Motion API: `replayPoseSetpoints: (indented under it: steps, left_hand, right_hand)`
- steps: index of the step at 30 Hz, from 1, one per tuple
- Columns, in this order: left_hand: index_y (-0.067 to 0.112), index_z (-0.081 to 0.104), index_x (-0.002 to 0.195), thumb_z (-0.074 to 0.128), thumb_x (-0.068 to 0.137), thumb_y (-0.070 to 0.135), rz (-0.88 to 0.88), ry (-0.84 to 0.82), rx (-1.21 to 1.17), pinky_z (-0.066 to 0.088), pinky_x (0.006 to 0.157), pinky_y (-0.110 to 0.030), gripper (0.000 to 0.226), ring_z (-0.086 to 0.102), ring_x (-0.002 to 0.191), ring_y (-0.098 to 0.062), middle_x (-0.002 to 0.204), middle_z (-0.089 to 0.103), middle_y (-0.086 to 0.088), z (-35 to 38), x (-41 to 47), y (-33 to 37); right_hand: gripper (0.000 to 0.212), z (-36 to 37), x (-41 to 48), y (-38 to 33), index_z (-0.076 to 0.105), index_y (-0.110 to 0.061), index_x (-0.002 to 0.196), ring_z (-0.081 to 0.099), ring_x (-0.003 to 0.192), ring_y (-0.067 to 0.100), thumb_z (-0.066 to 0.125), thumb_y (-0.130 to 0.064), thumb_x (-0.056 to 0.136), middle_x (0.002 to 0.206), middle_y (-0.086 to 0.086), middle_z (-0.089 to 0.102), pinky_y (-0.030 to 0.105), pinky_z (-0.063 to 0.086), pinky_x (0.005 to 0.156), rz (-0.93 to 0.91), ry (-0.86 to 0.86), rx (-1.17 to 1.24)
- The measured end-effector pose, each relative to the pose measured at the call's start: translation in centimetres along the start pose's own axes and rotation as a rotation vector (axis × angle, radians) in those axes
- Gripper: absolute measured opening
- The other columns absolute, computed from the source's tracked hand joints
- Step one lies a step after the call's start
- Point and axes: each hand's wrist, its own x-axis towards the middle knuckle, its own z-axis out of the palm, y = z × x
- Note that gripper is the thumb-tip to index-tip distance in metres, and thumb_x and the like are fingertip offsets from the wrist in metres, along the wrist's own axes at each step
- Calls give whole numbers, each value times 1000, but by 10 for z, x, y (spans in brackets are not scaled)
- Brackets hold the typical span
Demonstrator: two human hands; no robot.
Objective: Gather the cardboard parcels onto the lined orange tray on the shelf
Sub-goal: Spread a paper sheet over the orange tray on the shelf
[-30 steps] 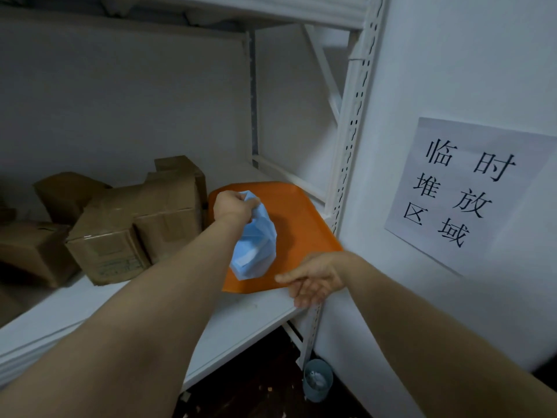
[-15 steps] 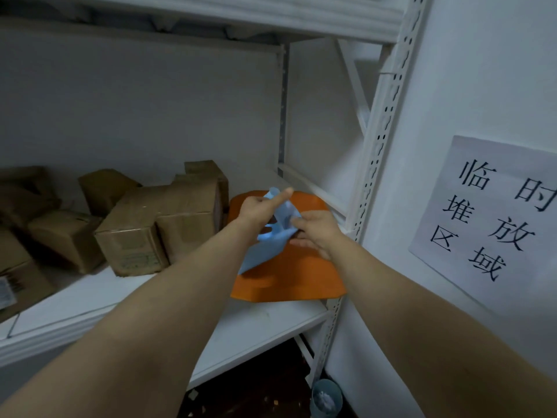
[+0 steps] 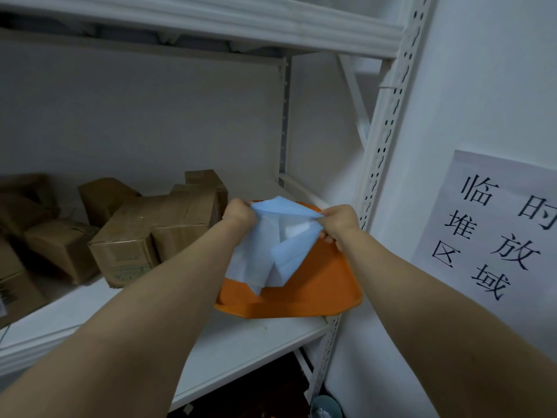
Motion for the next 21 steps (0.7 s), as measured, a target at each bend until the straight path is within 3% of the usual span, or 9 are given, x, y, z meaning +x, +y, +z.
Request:
replayPoseSetpoints:
  steps: [1,3,5,8,10,12,14,17,21]
  left_hand:
    - [-6,56,125,38,96,-3,3,23,-31,44,95,-36,35,53,120,-37,129,56,-25,1,2,1]
    - [-4,53,127,36,98,2,-7,41,-47,40,99,-36,34,49,123,-37,131,53,-24,-2,2,7]
    - [-3,54,124,40,98,10,51,76,-15,40,97,-35,33,51,120,-37,128,55,-23,-3,5,13]
    - [0,62,114,59,88,22,75,8,35,48,86,-34,35,60,103,-33,109,63,-16,-8,10,19]
    - [2,64,114,65,82,13,101,-50,120,48,77,-31,34,62,96,-29,101,63,-13,-11,9,21]
    - [1,64,117,63,84,10,88,-86,172,48,78,-31,34,61,96,-27,103,63,-14,-12,12,23]
    - [0,62,117,60,87,12,39,-157,125,50,81,-34,32,59,92,-27,101,60,-14,-12,15,23]
    - [2,59,102,57,85,10,-70,-213,-24,47,64,-30,19,55,72,-26,86,58,-15,-14,12,24]
    - [4,59,98,55,82,11,-178,-245,-133,47,62,-28,18,57,73,-27,89,60,-17,-16,10,18]
  right_hand:
    - [13,-1,2,-3,61,-2,96,51,29,14,53,6,90,64,14,53,18,38,31,18,1,48]
    - [21,-2,11,-5,64,5,103,69,63,22,62,10,83,85,18,63,28,59,62,-22,18,28]
    - [37,-5,20,-6,68,2,113,66,94,26,65,10,77,99,14,66,34,54,86,-110,64,-125]
    - [33,-13,24,-13,71,-7,111,63,105,32,54,3,85,110,16,69,34,49,85,-205,121,-255]
    - [31,-17,28,-19,74,-6,104,64,100,35,50,1,86,105,18,69,36,51,83,-242,164,-339]
    - [30,-21,33,-24,73,-1,101,63,97,36,48,4,84,102,20,69,37,51,80,-280,206,-424]
    - [31,-22,38,-29,72,1,100,63,96,36,46,7,83,105,21,67,37,50,78,-323,229,-489]
    - [32,-21,47,-35,69,3,106,61,98,34,43,6,86,116,21,60,31,41,68,-369,233,-549]
    - [32,-17,49,-49,58,-4,123,49,116,32,44,-4,94,133,13,45,23,31,78,-373,267,-530]
